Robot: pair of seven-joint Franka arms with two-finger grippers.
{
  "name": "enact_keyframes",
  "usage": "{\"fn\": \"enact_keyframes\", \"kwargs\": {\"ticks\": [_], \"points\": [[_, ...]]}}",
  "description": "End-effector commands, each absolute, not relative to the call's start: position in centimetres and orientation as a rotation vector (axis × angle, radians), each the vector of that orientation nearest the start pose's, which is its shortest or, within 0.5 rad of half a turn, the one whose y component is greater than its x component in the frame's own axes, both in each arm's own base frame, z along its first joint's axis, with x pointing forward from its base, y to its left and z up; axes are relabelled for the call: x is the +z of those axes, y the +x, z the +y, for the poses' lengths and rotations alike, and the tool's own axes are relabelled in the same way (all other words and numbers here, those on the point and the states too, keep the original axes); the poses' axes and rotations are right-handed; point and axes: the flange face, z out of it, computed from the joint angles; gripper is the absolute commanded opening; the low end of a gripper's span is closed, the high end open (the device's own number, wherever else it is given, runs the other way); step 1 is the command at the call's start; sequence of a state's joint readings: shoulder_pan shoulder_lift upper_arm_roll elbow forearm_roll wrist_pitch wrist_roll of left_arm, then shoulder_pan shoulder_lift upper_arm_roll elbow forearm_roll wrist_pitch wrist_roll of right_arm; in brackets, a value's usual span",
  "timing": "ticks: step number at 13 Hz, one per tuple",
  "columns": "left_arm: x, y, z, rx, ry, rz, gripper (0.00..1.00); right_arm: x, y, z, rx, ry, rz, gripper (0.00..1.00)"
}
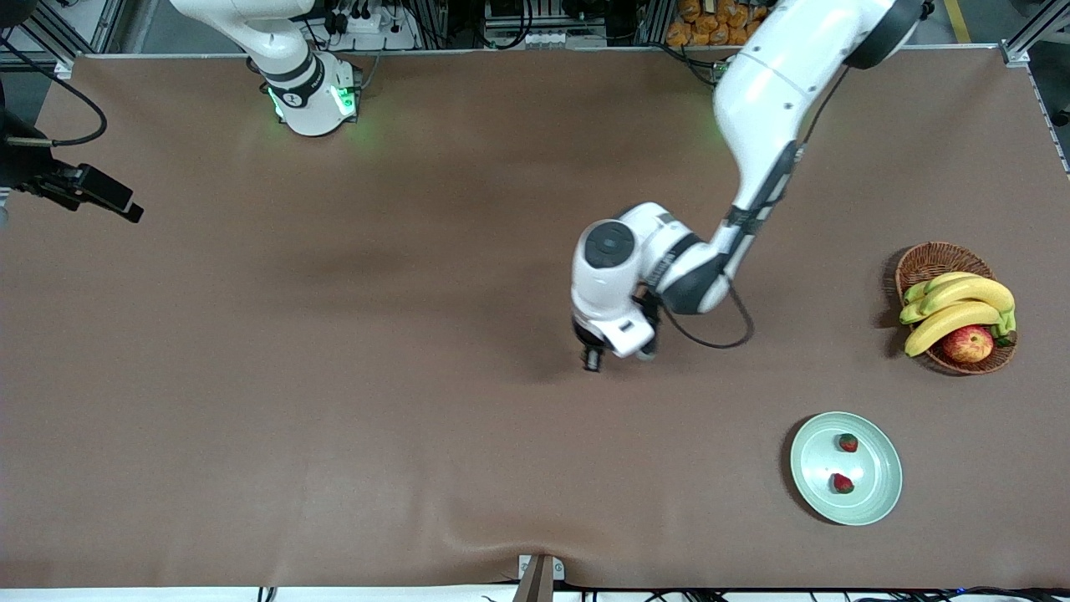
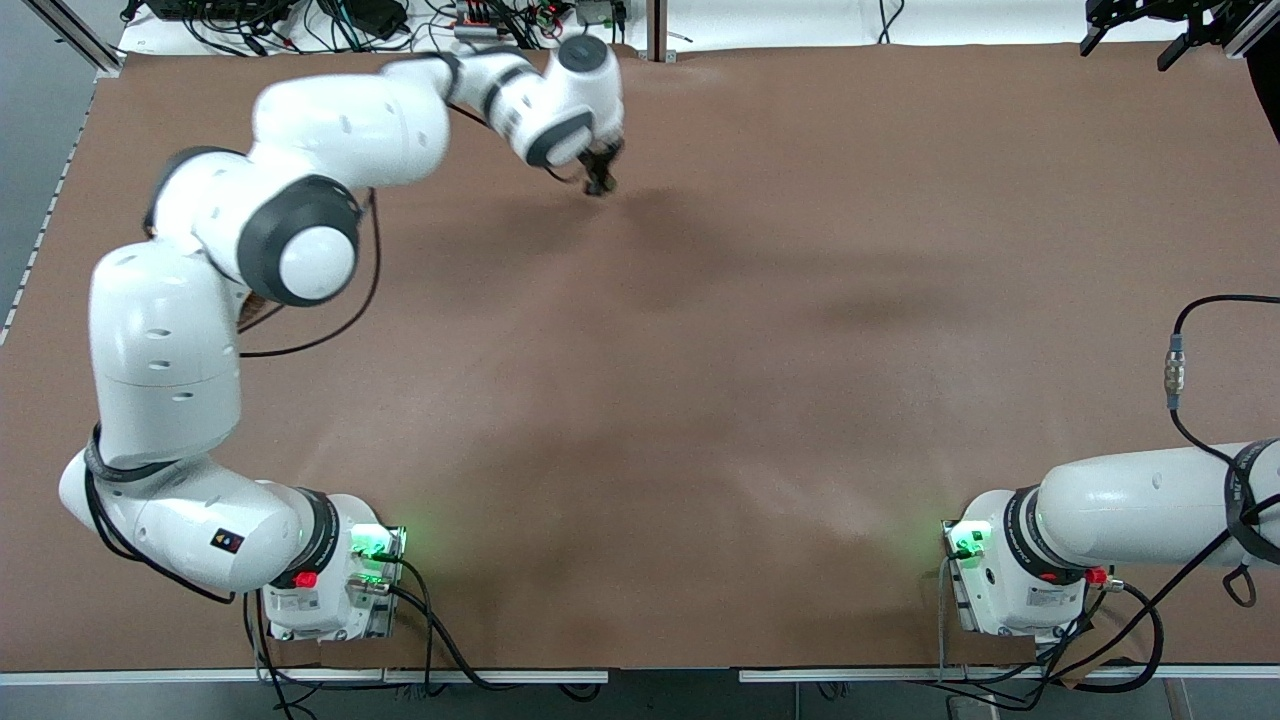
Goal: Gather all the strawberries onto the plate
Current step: 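Carry the strawberry with the left gripper onto the green plate and release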
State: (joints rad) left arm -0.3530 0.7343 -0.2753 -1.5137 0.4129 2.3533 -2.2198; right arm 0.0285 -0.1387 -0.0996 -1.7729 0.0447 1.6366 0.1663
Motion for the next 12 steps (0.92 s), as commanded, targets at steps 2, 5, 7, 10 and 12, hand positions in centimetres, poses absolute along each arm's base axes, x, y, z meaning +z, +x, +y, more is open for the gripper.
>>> {"fn": "enact_keyframes", "kwargs": {"ticks": [2,5,7,10,12], "points": [[27.0,68.1,-23.9,-0.323,-2.406,-2.123,0.0,61.2,53.9,-5.1,-0.045,-3.08,0.44,1.0],[26.6,71.1,-12.3,-0.328,-2.36,-2.119,0.0,61.5,55.2,-5.9,-0.053,-3.075,0.449,1.0],[26.6,71.9,-6.2,-0.331,-2.352,-2.104,0.0,61.4,55.7,-5.9,-0.058,-3.077,0.447,1.0],[25.5,72.2,-2.9,-0.317,-2.397,-2.055,0.0,61.2,56.1,-5.6,-0.041,-3.08,0.442,1.0],[25.1,73.1,-1.7,-0.335,-2.44,-2.029,0.0,61.1,55.8,-5.7,-0.011,-3.082,0.44,1.0]]}}
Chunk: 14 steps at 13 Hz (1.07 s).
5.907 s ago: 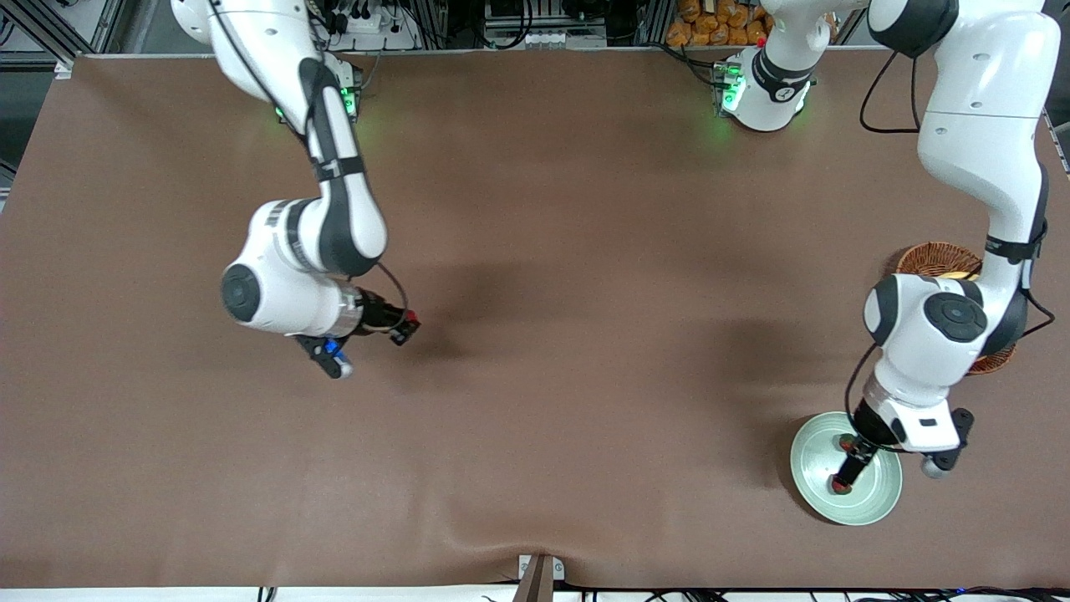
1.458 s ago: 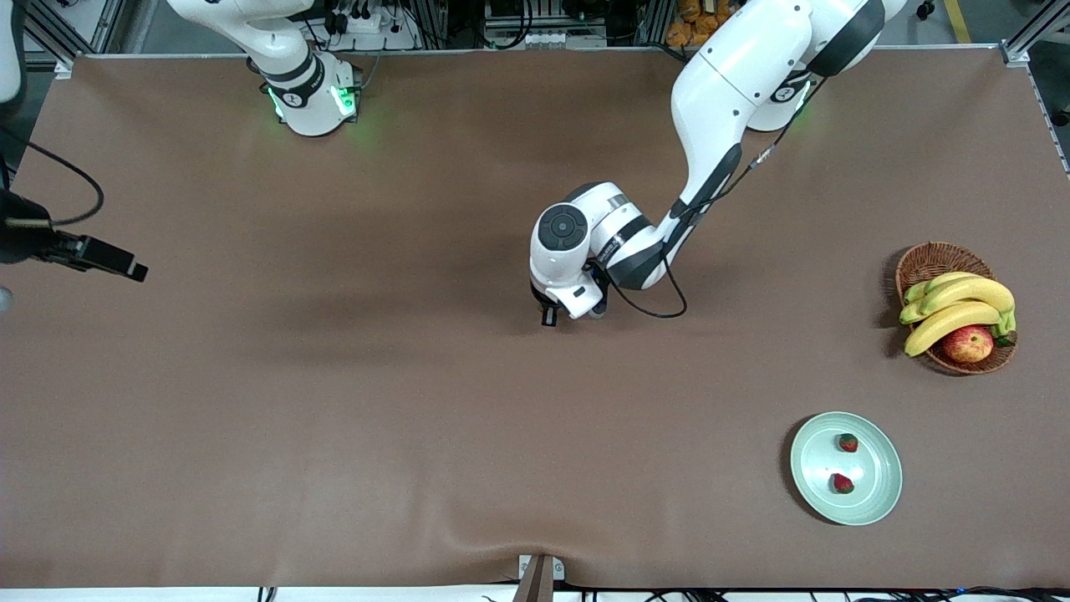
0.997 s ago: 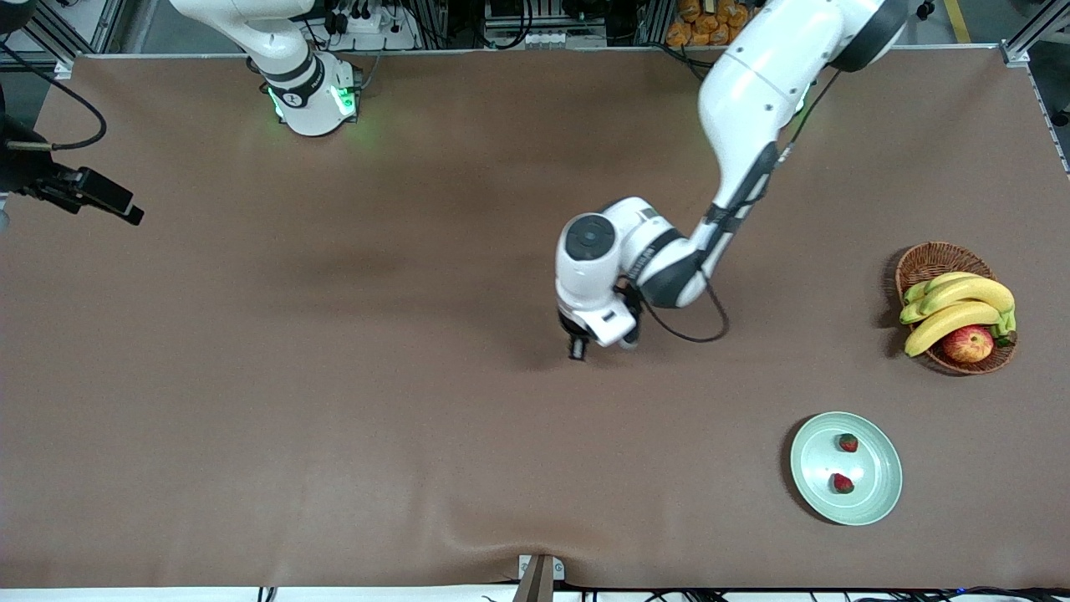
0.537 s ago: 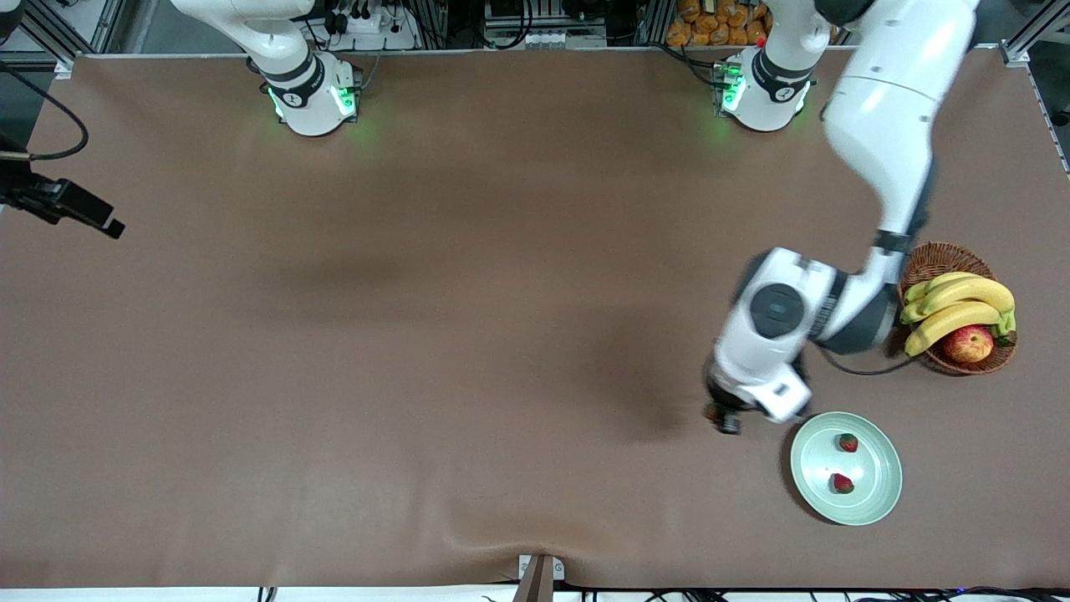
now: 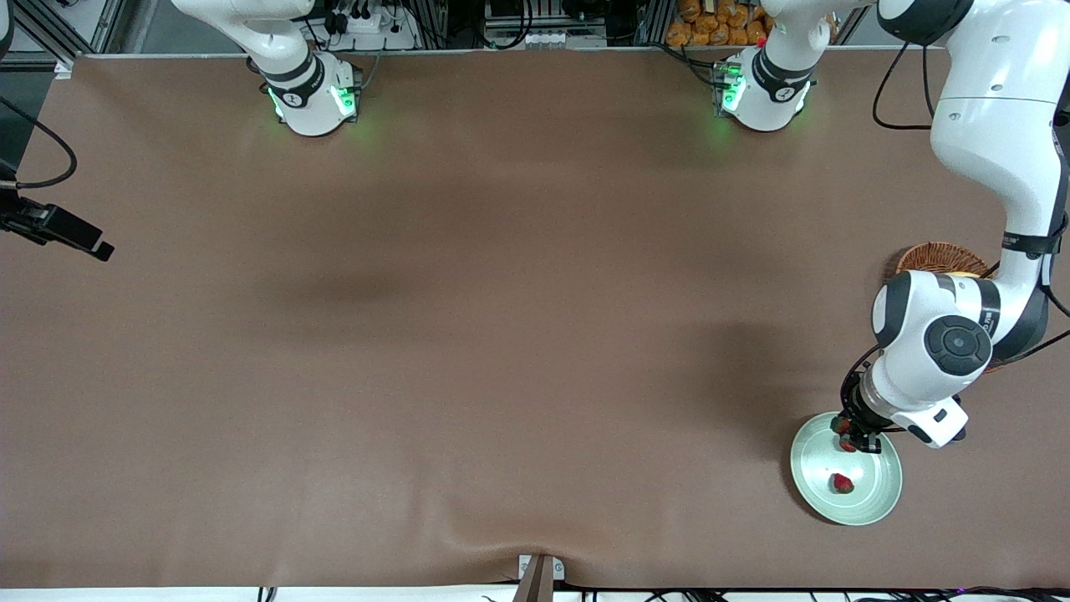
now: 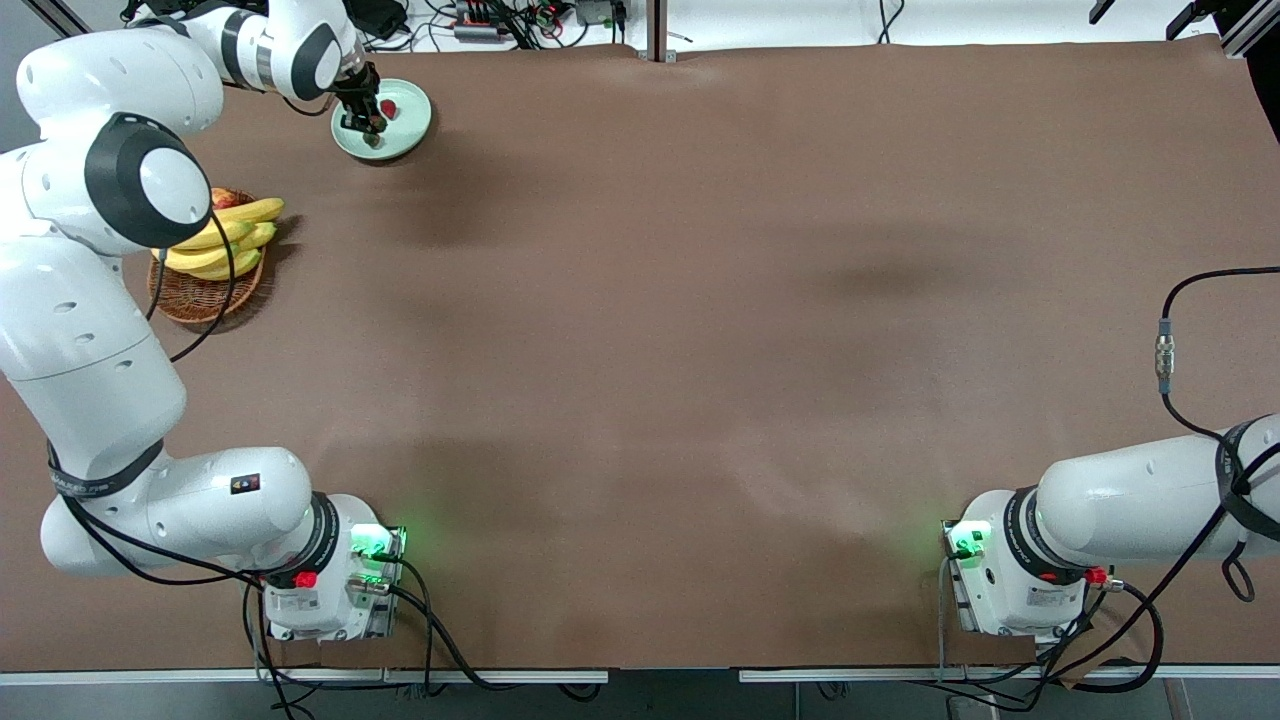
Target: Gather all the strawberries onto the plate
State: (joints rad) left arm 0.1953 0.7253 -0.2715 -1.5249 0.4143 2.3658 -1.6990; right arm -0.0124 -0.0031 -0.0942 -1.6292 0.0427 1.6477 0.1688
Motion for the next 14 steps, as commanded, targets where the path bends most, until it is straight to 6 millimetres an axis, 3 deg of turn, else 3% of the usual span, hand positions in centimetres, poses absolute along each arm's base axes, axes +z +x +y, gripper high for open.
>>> {"fn": "enact_keyframes", "kwargs": {"ticks": [1,4,5,6,8,9,11,13,14], "points": [[24.8,73.4,-2.0,-0.355,-2.468,-2.019,0.0,61.1,55.8,-5.7,-0.01,-3.082,0.44,1.0],[24.5,73.6,-2.5,-0.383,-2.517,-1.996,0.0,61.1,55.9,-5.4,-0.01,-3.084,0.433,1.0],[24.6,73.6,-2.1,-0.388,-2.543,-1.954,0.62,61.1,55.9,-5.4,-0.01,-3.086,0.433,1.0],[24.9,73.7,-2.0,-0.395,-2.554,-1.94,0.99,61.1,55.9,-5.1,-0.011,-3.088,0.426,1.0],[26.1,73.8,-2.0,-0.424,-2.564,-1.928,1.0,61.2,55.9,-5.2,-0.015,-3.09,0.426,1.0],[27.9,73.9,-2.1,-0.466,-2.577,-1.913,1.0,61.1,55.9,-5.2,-0.013,-3.09,0.426,1.0],[33.0,73.8,-1.9,-0.56,-2.629,-1.83,1.0,61.2,55.9,-4.9,-0.018,-3.092,0.419,1.0],[37.2,72.3,-2.3,-0.554,-2.655,-1.68,1.0,61.3,55.9,-4.6,-0.017,-3.089,0.426,1.0],[39.6,71.5,-3.7,-0.537,-2.701,-1.586,1.0,61.3,55.9,-4.5,-0.017,-3.089,0.423,1.0]]}}
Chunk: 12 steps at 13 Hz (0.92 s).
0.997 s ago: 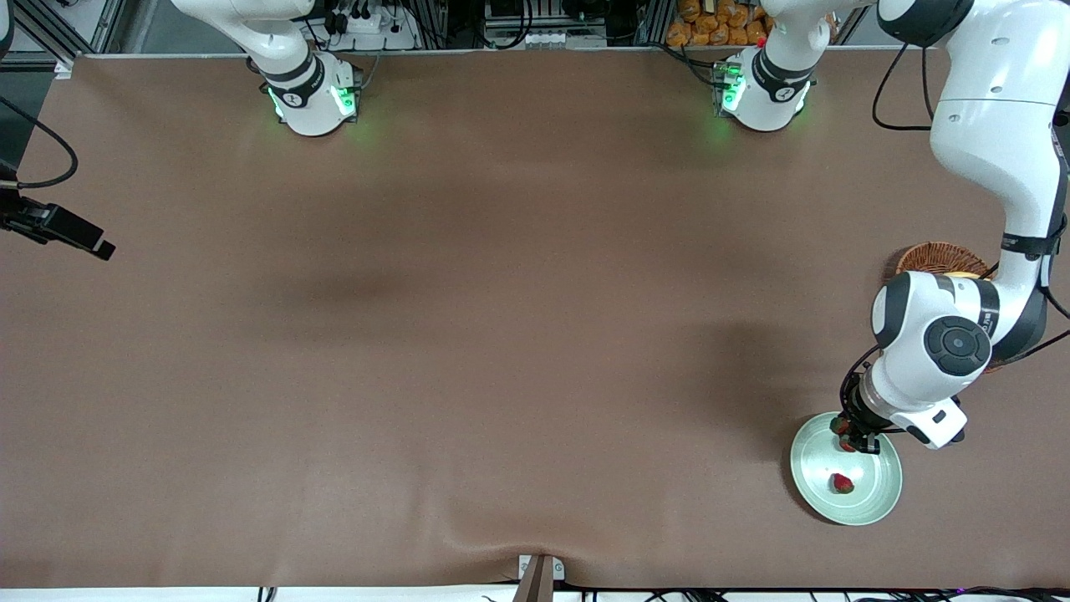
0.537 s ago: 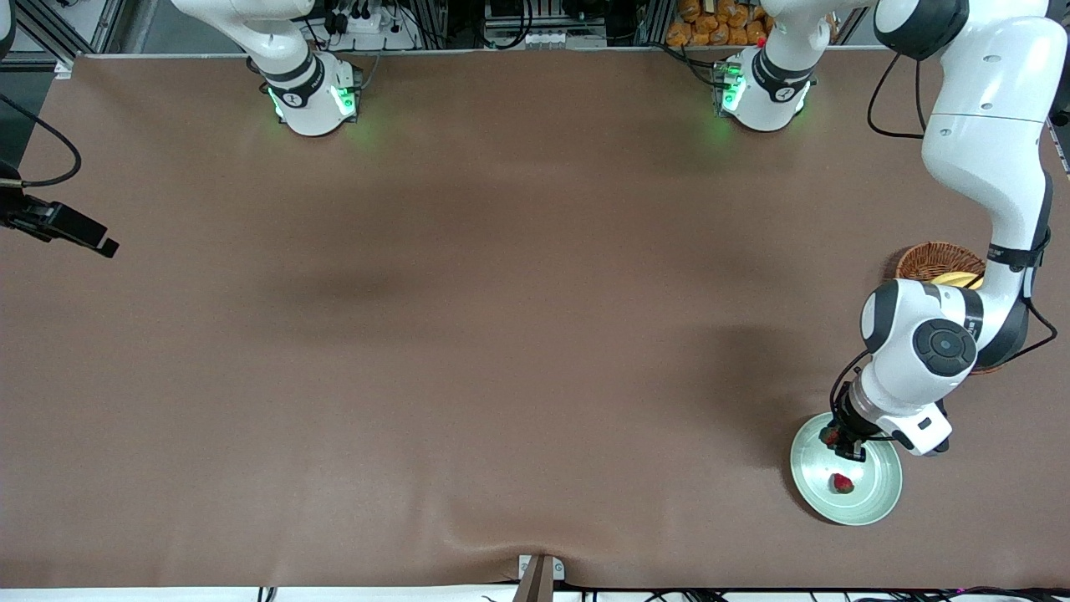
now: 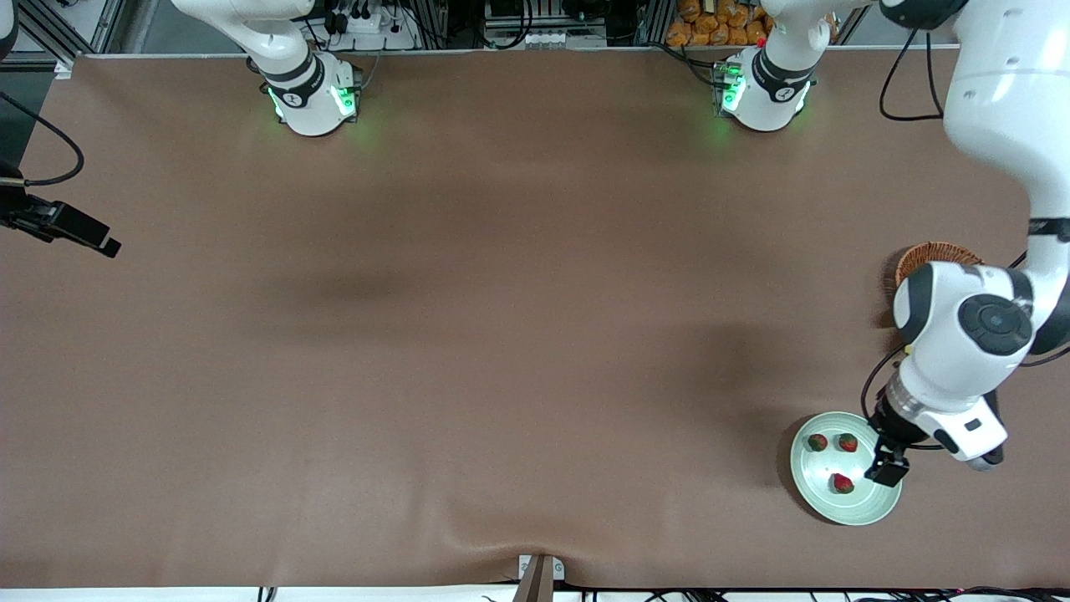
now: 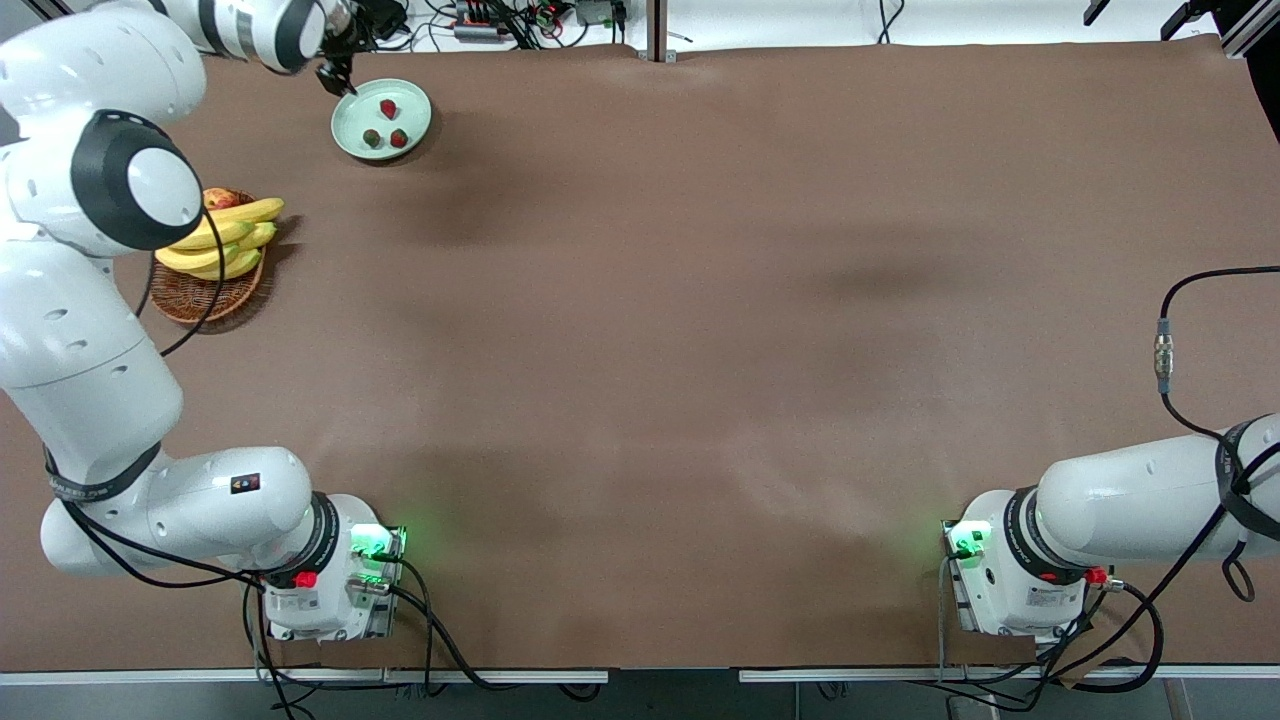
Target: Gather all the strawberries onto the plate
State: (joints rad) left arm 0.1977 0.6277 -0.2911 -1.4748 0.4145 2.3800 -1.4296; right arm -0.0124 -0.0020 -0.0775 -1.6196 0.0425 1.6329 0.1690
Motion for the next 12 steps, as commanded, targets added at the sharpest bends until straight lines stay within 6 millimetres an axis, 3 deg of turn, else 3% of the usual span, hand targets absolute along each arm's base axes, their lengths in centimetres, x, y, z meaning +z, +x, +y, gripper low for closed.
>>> {"fn": "enact_keyframes", "kwargs": {"ticks": [1,4,6,9,12], "points": [[42.0,70.5,-4.7,-0.516,-2.721,-1.498,1.0,61.4,55.9,-4.3,-0.02,-3.09,0.419,1.0],[46.8,67.1,-5.9,-0.401,-2.824,-1.259,1.0,61.7,55.8,-2.7,-0.027,-3.099,0.374,1.0],[49.9,63.6,-6.6,-0.327,-2.922,-1.068,1.0,61.7,55.8,-2.6,-0.027,-3.1,0.371,1.0],[52.6,58.8,-9.3,-0.25,-3.011,-0.78,1.0,61.7,55.9,-2.5,-0.031,-3.1,0.369,1.0],[54.9,55.6,-9.3,-0.084,-3.085,-0.326,1.0,61.8,55.9,-2.5,-0.036,-3.099,0.369,1.0]]}}
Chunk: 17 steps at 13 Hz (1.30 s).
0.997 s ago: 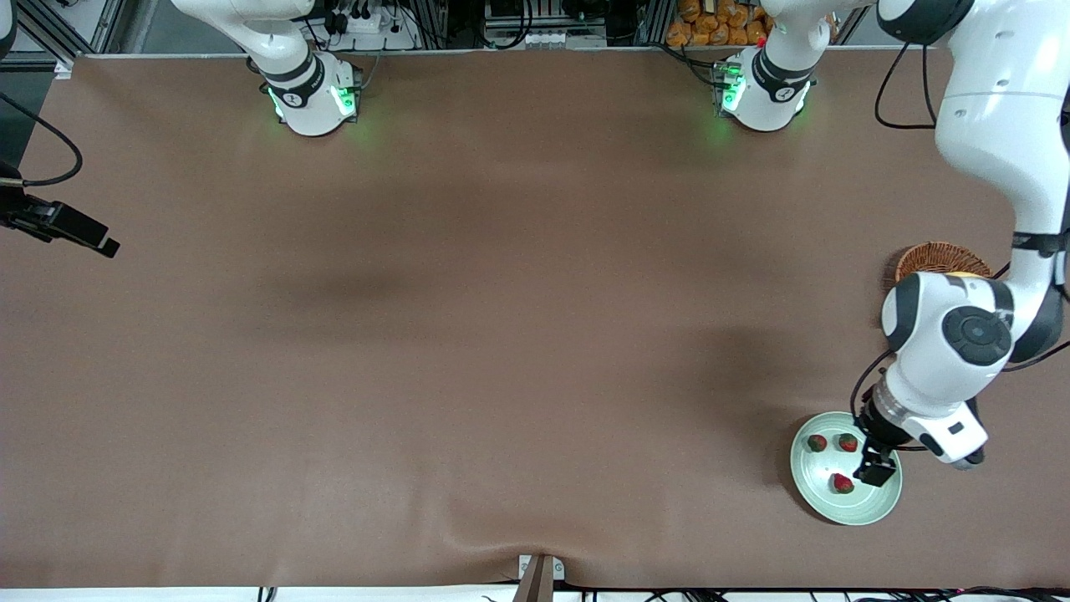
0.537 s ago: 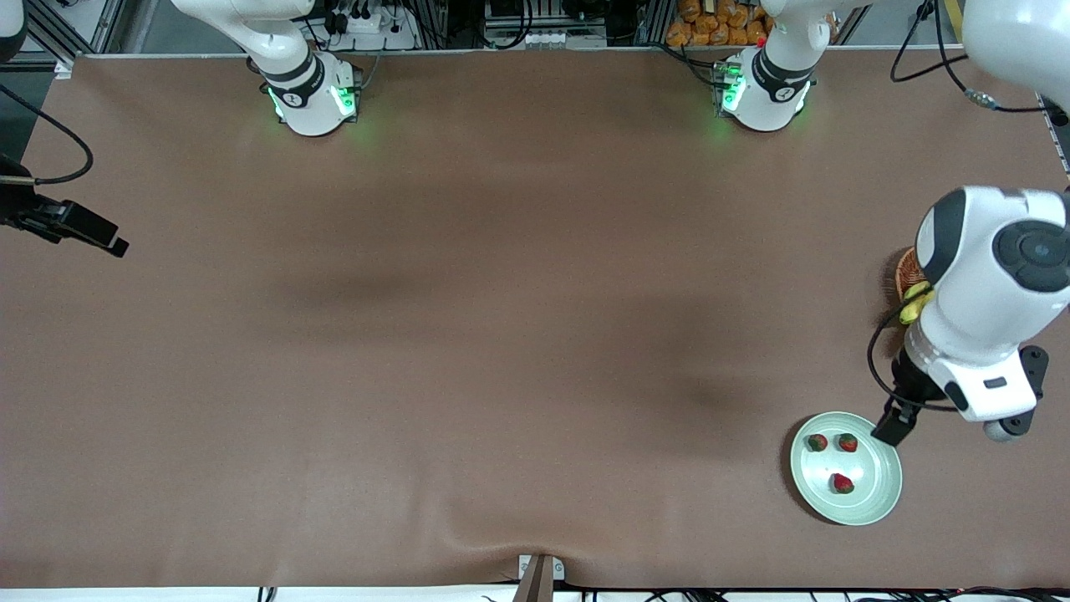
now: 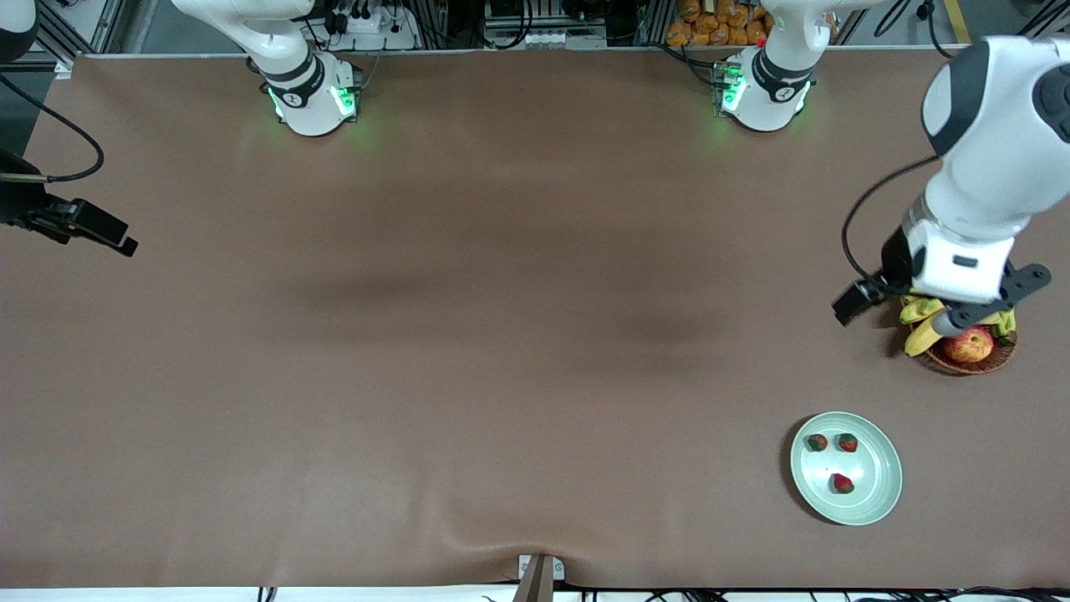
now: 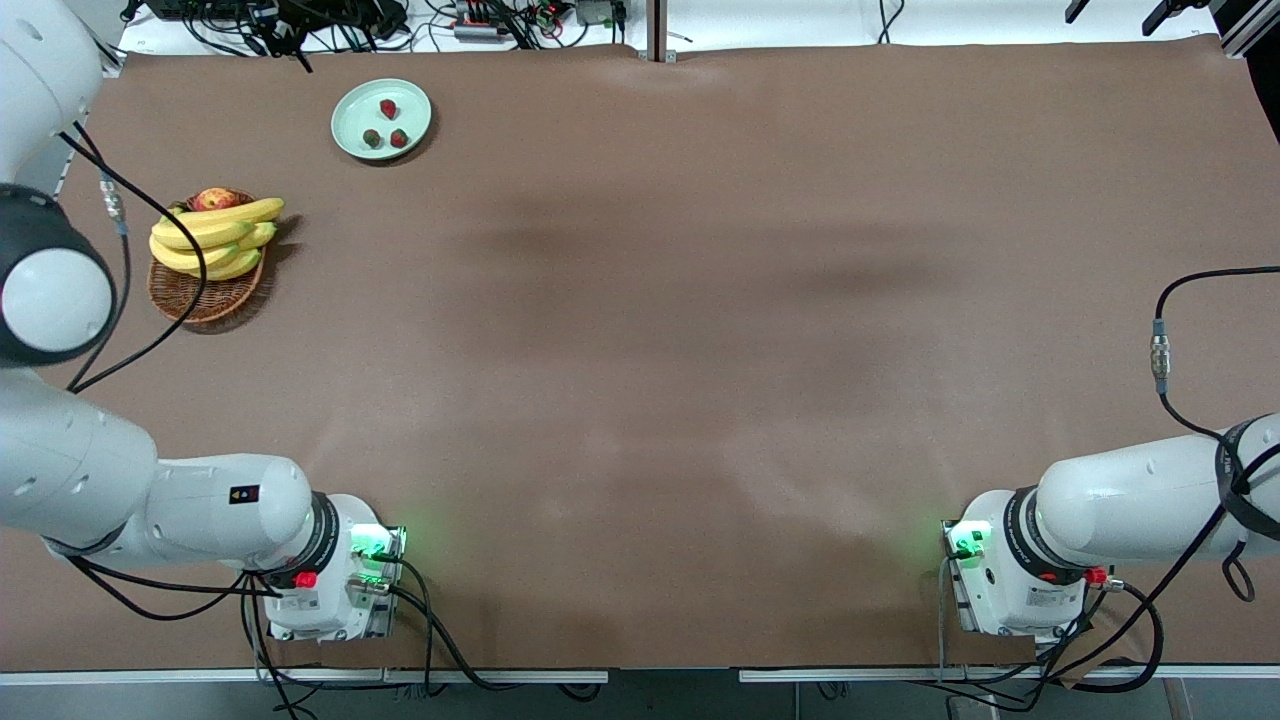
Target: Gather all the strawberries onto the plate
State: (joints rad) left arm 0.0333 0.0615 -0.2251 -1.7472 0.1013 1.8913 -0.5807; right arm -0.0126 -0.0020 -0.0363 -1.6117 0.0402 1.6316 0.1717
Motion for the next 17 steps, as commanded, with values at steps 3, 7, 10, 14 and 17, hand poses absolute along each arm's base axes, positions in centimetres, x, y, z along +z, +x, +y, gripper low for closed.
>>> {"fn": "enact_keyframes", "kwargs": {"ticks": [3,7,10,14,17], "points": [[58.6,53.9,-8.4,0.037,-3.111,0.052,1.0,62.2,55.9,-2.2,-0.053,-3.098,0.361,1.0],[61.6,53.4,-9.1,0.06,-3.133,0.125,1.0,62.3,55.9,-1.9,-0.05,-3.099,0.352,1.0],[62.7,53.5,-9.1,0.028,-3.146,0.13,1.0,62.2,56.0,-1.7,-0.048,-3.1,0.347,1.0],[62.9,53.2,-10.2,0.027,-3.159,0.136,1.0,62.2,56.0,-1.8,-0.045,-3.099,0.349,1.0],[62.6,53.3,-10.3,0.034,-3.158,0.136,1.0,62.1,55.9,-1.9,-0.041,-3.099,0.354,1.0]]}}
